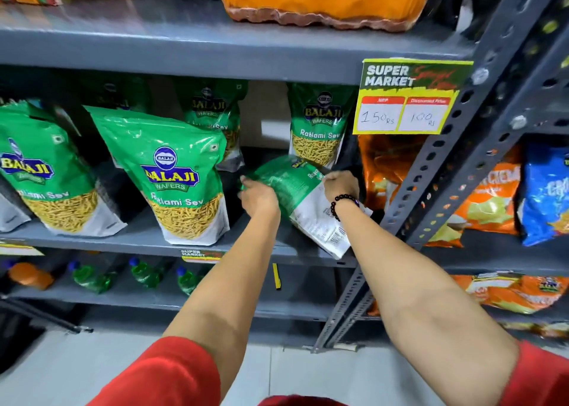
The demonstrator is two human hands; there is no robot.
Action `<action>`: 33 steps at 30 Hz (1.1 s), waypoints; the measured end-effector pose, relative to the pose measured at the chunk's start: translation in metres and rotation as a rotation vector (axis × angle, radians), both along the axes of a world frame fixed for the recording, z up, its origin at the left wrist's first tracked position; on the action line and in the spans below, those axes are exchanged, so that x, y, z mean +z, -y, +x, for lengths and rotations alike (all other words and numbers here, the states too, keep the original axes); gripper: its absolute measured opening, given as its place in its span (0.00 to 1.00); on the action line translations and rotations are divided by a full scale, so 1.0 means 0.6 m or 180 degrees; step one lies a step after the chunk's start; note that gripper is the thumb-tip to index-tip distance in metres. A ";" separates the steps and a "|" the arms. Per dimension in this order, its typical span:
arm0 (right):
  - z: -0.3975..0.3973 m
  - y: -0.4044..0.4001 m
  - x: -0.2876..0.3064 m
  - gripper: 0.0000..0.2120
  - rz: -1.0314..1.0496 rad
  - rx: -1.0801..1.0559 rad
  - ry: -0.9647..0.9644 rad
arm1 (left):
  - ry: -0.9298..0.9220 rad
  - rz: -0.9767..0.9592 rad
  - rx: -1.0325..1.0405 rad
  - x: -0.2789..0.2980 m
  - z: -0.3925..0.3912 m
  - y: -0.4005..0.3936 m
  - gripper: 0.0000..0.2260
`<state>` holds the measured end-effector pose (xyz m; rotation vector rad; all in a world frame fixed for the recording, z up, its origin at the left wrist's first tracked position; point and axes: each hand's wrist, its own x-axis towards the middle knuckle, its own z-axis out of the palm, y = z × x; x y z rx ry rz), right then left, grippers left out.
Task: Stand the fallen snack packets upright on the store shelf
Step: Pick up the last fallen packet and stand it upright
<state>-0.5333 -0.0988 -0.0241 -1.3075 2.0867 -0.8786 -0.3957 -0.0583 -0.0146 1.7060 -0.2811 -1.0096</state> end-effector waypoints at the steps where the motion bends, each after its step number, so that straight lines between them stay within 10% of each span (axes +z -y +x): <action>1: 0.000 0.000 0.003 0.13 -0.0149 -0.0087 0.0254 | 0.0086 -0.0178 0.0085 0.015 -0.002 -0.001 0.25; 11: 0.019 -0.017 0.026 0.15 -0.0899 -0.0504 0.1996 | 0.1410 -0.1856 -0.0009 0.082 -0.003 0.005 0.21; 19: 0.033 -0.064 0.003 0.15 -0.0306 0.0052 0.1149 | -0.0063 -0.0710 -0.1241 0.040 0.015 0.020 0.31; 25: 0.030 -0.082 0.004 0.42 -0.0106 0.1148 0.1284 | 0.0518 -0.0523 -0.1182 -0.002 0.011 0.017 0.36; 29: 0.001 -0.084 0.002 0.55 -0.0020 0.0523 0.1187 | 0.0412 -0.0639 -0.1016 -0.012 0.011 0.032 0.27; 33: -0.011 -0.073 0.001 0.41 -0.0294 -0.0258 0.1539 | 0.0448 -0.0560 -0.1289 -0.023 0.028 0.081 0.22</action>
